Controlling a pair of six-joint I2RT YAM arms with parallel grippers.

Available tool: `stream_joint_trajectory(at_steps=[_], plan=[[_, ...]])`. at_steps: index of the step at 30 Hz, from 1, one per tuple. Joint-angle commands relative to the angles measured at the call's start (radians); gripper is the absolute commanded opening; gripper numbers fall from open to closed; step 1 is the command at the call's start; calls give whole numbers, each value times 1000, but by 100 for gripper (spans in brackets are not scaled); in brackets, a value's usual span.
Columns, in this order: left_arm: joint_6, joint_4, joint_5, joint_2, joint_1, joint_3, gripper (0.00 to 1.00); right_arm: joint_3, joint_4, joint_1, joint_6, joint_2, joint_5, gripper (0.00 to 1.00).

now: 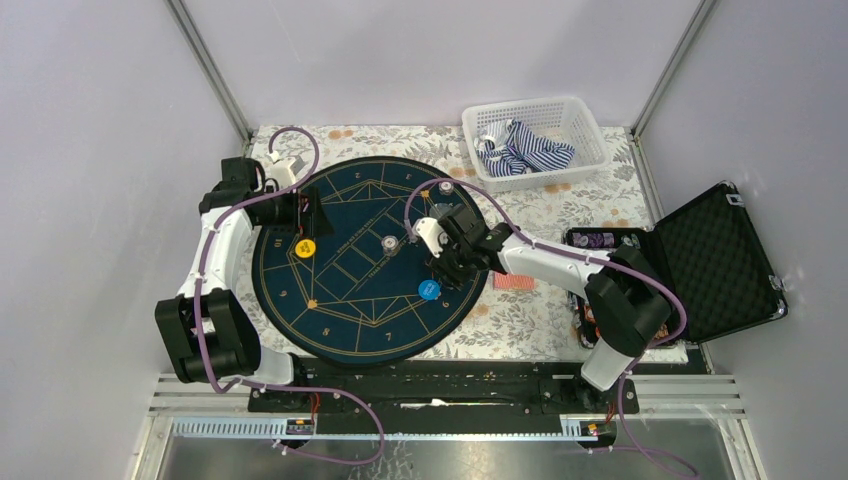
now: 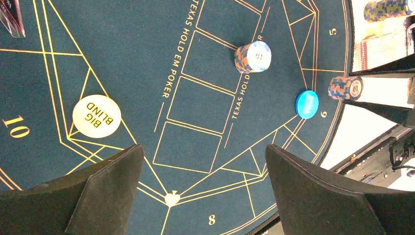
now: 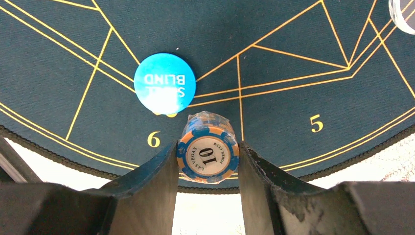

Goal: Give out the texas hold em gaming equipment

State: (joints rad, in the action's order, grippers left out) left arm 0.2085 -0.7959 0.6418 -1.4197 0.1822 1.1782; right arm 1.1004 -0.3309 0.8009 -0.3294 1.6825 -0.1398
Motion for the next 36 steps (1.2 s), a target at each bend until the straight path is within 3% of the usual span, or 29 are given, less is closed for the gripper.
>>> stream_joint_trajectory(at_steps=[1,19,31,36], plan=[[-5,13,-5,31,-7,42,99,-5,38,-12,-7,1,16,36],[-5,13,-12,21,-8,56,99,-39,60,-22,-13,48,26,40],[43,12,-66,14,-111,75,99,56,-27,-43,39,-33,-39,98],[73,13,-129,-17,-239,107,99,99,-71,-138,84,-123,-161,100]])
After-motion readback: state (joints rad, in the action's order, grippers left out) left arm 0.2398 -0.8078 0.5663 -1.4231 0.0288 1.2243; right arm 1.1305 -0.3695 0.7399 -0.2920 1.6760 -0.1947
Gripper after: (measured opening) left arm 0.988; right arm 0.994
